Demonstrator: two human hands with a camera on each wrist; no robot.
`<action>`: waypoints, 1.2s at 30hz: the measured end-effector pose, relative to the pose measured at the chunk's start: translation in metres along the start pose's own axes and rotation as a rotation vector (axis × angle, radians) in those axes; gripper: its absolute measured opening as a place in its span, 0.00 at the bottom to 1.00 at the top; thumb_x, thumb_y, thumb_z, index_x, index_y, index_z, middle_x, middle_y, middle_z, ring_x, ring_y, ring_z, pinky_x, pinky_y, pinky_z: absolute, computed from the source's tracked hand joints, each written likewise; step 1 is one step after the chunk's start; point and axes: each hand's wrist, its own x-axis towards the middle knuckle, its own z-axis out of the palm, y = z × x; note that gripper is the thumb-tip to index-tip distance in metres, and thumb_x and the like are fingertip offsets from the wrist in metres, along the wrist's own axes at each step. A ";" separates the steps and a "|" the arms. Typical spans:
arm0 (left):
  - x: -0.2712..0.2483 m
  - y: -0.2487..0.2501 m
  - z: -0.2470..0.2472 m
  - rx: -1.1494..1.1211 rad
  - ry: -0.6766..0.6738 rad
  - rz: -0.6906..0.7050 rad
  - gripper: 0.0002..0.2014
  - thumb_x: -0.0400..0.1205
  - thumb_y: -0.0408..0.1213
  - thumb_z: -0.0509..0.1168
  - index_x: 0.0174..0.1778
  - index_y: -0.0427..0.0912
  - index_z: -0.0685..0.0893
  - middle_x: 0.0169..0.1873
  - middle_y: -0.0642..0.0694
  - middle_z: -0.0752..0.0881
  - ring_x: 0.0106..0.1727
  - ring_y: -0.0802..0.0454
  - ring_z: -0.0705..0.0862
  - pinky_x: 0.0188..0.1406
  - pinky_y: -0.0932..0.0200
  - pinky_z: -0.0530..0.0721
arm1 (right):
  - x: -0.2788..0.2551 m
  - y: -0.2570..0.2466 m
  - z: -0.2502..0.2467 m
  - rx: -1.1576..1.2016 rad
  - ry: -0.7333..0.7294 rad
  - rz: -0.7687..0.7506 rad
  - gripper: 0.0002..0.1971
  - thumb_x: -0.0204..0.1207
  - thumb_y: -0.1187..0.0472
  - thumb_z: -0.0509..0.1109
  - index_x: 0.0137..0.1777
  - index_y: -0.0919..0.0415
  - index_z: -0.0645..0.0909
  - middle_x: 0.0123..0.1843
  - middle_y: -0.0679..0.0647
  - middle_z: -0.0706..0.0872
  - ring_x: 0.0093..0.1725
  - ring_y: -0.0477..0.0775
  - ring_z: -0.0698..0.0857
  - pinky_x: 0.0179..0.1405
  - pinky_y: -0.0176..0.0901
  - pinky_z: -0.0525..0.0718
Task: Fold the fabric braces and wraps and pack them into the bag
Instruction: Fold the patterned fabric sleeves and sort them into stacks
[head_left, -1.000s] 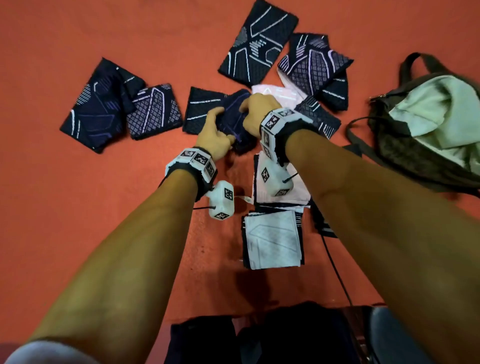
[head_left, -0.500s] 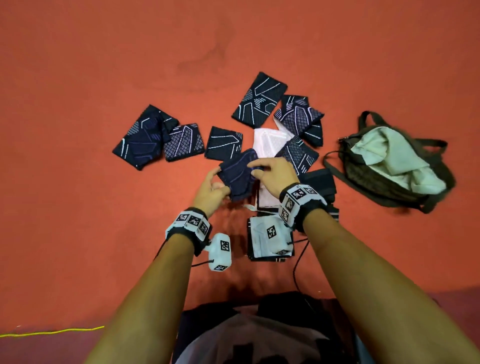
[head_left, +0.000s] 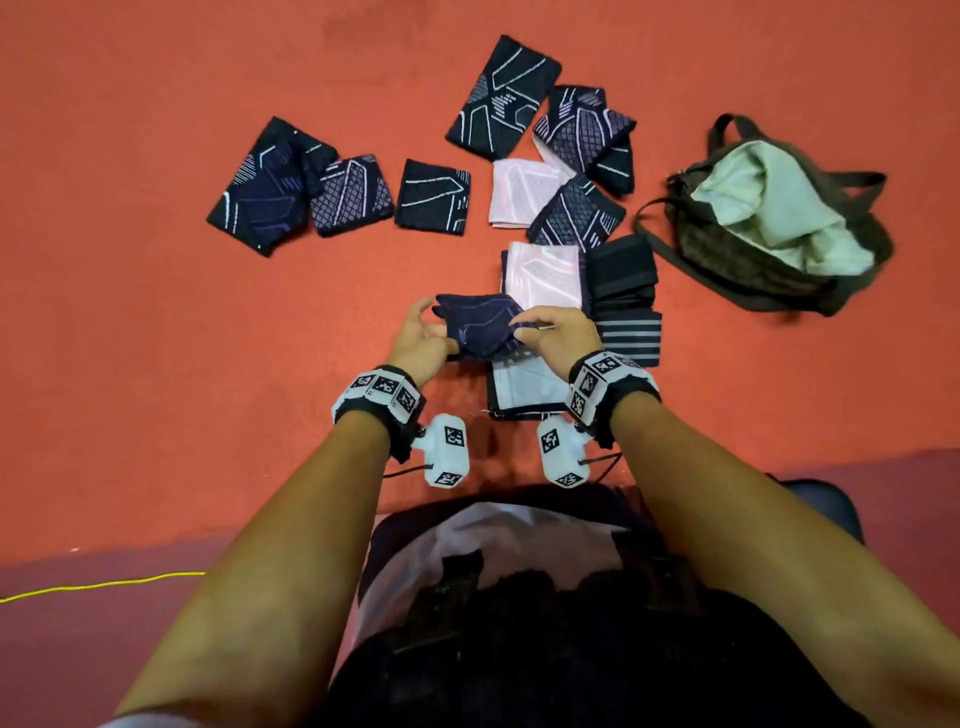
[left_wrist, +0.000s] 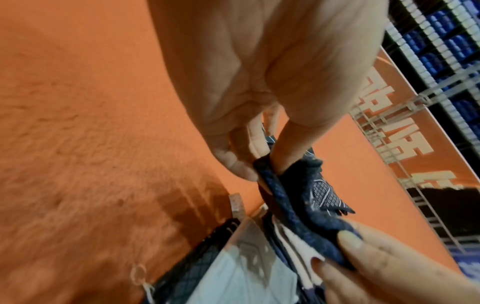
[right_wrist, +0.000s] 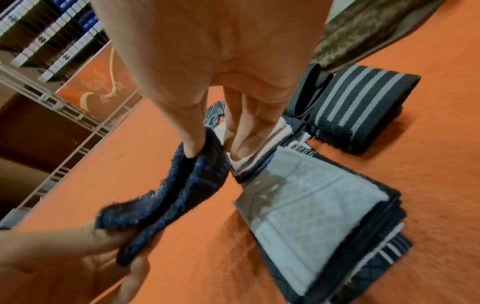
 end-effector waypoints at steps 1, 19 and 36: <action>-0.003 0.000 0.004 -0.031 0.029 -0.017 0.40 0.78 0.12 0.60 0.84 0.41 0.57 0.39 0.44 0.83 0.46 0.44 0.82 0.60 0.41 0.82 | -0.001 0.001 -0.001 -0.024 -0.015 0.007 0.06 0.74 0.65 0.78 0.49 0.56 0.91 0.47 0.52 0.90 0.47 0.50 0.85 0.49 0.36 0.79; -0.042 -0.033 0.052 -0.401 -0.007 -0.174 0.19 0.72 0.24 0.54 0.55 0.43 0.79 0.45 0.44 0.82 0.45 0.46 0.82 0.41 0.52 0.89 | -0.029 0.046 0.002 0.331 -0.214 0.163 0.08 0.87 0.64 0.64 0.59 0.55 0.83 0.54 0.55 0.88 0.55 0.55 0.87 0.52 0.48 0.90; -0.036 -0.007 0.035 -0.220 0.153 -0.121 0.26 0.82 0.20 0.54 0.70 0.53 0.69 0.39 0.43 0.80 0.36 0.49 0.79 0.27 0.60 0.83 | -0.029 0.035 -0.011 0.588 -0.176 0.222 0.10 0.85 0.64 0.64 0.57 0.54 0.86 0.61 0.57 0.90 0.66 0.63 0.86 0.71 0.65 0.81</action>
